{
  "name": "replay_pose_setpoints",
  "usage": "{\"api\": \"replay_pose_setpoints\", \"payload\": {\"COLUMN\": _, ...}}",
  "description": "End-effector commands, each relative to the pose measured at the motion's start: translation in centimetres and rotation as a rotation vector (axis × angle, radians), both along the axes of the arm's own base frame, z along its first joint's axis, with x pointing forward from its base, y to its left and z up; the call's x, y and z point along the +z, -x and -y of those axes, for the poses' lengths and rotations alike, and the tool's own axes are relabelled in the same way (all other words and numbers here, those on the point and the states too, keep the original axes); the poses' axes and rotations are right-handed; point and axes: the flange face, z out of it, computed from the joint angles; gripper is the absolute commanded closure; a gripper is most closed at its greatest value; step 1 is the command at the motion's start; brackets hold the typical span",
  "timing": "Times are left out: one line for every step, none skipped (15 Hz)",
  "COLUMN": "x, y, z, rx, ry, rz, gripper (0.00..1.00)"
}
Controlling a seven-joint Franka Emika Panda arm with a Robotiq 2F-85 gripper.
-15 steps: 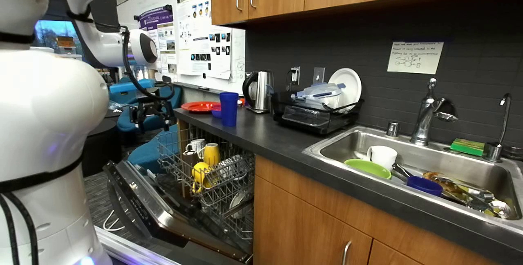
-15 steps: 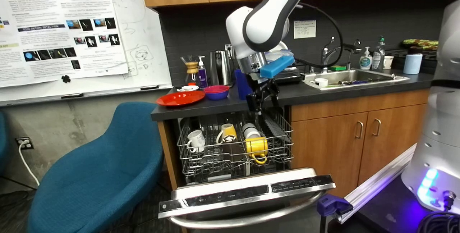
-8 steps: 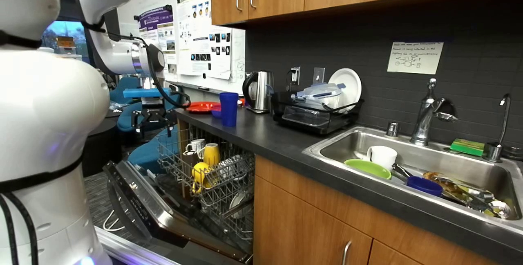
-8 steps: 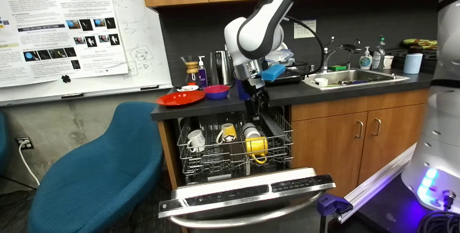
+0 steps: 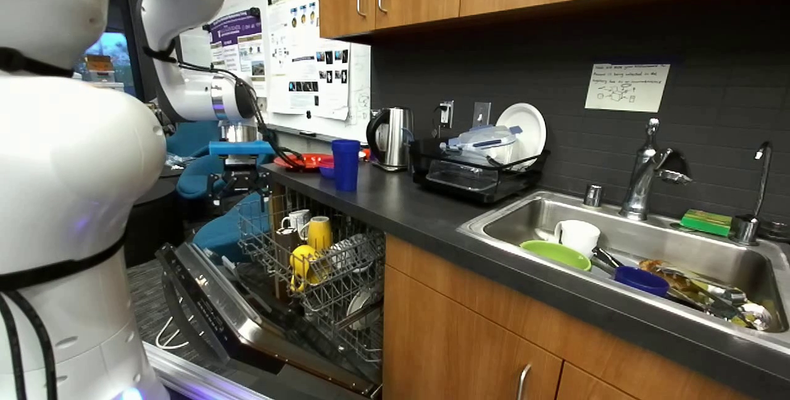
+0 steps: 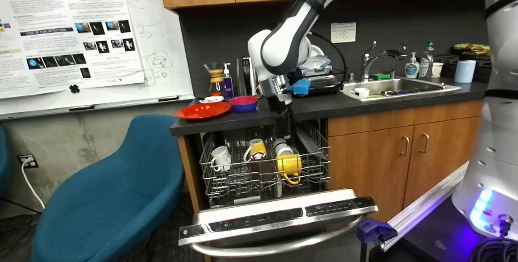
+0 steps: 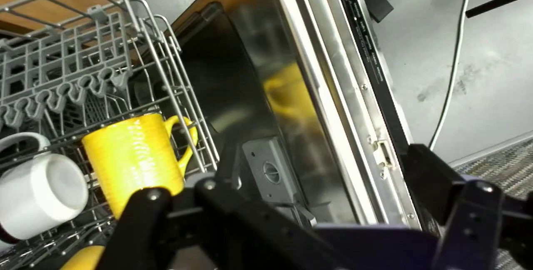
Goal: Push the dishwasher rack inside and close the dishwasher door
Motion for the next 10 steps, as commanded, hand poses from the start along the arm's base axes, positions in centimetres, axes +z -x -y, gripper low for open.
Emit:
{"api": "replay_pose_setpoints", "payload": {"x": -0.4, "y": -2.2, "z": 0.3, "rx": 0.055, "ry": 0.019, "rz": 0.038, "gripper": 0.00}}
{"api": "replay_pose_setpoints", "payload": {"x": -0.6, "y": -2.6, "z": 0.4, "rx": 0.059, "ry": 0.020, "rz": 0.044, "gripper": 0.00}}
{"api": "replay_pose_setpoints", "payload": {"x": -0.9, "y": -2.9, "z": 0.4, "rx": 0.061, "ry": 0.019, "rz": 0.044, "gripper": 0.00}}
{"api": "replay_pose_setpoints", "payload": {"x": -1.4, "y": -3.1, "z": 0.5, "rx": 0.058, "ry": 0.017, "rz": 0.031, "gripper": 0.00}}
{"api": "replay_pose_setpoints", "payload": {"x": -1.8, "y": -3.2, "z": 0.5, "rx": 0.053, "ry": 0.017, "rz": 0.019, "gripper": 0.00}}
{"api": "replay_pose_setpoints", "payload": {"x": -2.4, "y": -3.2, "z": 0.4, "rx": 0.049, "ry": 0.017, "rz": 0.001, "gripper": 0.00}}
{"api": "replay_pose_setpoints", "payload": {"x": -3.1, "y": -3.1, "z": 0.3, "rx": 0.052, "ry": 0.025, "rz": -0.010, "gripper": 0.00}}
{"api": "replay_pose_setpoints", "payload": {"x": -3.7, "y": -3.0, "z": 0.2, "rx": 0.060, "ry": 0.030, "rz": -0.019, "gripper": 0.00}}
{"api": "replay_pose_setpoints", "payload": {"x": -4.4, "y": -2.9, "z": 0.1, "rx": 0.066, "ry": 0.034, "rz": -0.028, "gripper": 0.00}}
{"api": "replay_pose_setpoints", "payload": {"x": -5.0, "y": -2.8, "z": 0.1, "rx": 0.075, "ry": 0.037, "rz": -0.036, "gripper": 0.00}}
